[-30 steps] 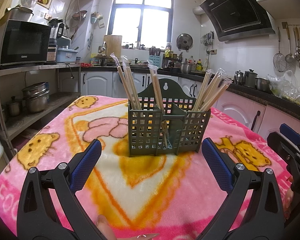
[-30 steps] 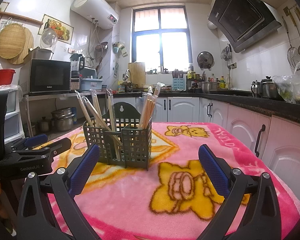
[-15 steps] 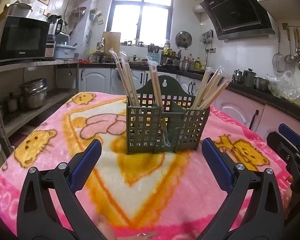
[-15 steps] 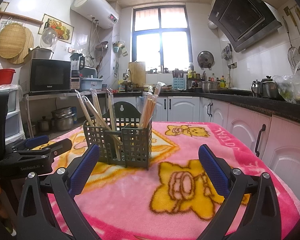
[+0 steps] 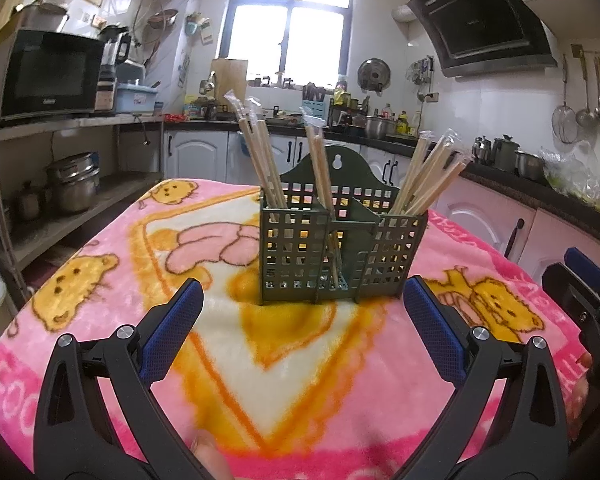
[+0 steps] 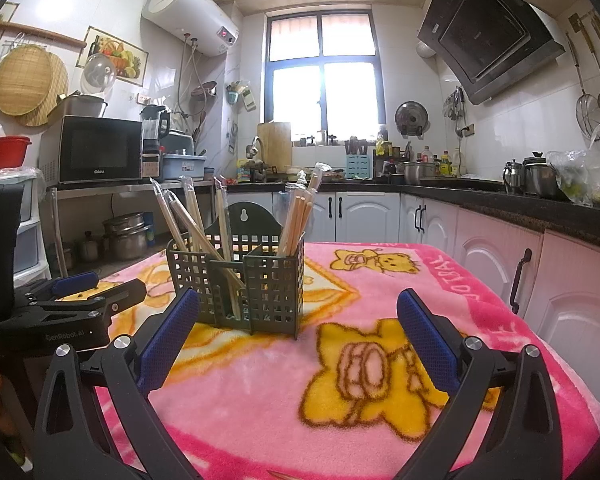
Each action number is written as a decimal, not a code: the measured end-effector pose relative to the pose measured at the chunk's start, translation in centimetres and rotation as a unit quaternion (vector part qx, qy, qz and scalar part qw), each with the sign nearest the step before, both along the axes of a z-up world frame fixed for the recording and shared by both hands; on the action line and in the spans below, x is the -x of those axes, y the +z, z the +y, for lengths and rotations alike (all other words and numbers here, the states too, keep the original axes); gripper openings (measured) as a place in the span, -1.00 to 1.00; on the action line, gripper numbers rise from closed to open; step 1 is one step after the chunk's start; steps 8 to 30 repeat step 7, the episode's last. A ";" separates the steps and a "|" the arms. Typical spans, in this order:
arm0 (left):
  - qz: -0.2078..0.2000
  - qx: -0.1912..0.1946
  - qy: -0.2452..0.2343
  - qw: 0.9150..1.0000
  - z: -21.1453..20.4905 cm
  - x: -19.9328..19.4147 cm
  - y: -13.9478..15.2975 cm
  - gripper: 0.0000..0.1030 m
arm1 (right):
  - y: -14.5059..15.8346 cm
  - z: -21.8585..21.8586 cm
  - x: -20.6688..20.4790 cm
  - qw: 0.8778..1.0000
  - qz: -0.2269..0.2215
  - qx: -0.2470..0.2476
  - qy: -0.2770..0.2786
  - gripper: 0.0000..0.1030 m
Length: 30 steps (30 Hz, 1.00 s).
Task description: Organize utensils
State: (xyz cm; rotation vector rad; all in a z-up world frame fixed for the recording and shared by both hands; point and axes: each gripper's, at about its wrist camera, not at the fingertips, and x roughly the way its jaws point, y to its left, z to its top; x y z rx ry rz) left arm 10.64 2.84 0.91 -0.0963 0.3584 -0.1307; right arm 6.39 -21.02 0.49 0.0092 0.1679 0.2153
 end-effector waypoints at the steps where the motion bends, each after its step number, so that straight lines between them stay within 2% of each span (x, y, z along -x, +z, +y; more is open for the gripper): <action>1: 0.009 -0.001 0.007 1.000 0.4 -0.3 0.1 0.80 | 0.0 -0.2 -0.2 1.000 0.005 -0.002 0.000 0.88; 3: 0.038 -0.001 0.020 0.999 1.6 -1.3 0.3 0.80 | 0.3 -1.5 -1.3 0.999 0.031 -0.014 -0.016 0.88; 5: 0.078 -0.022 0.062 0.995 3.9 -3.1 0.6 0.80 | 0.5 -3.3 -3.6 0.995 0.077 0.005 -0.056 0.88; 7: 0.124 -0.049 0.111 0.985 6.7 -5.4 0.4 0.80 | 0.1 -6.3 -7.2 0.981 0.146 0.037 -0.120 0.88; 30: 0.124 -0.049 0.111 0.985 6.7 -5.4 0.4 0.80 | 0.1 -6.3 -7.2 0.981 0.146 0.037 -0.120 0.88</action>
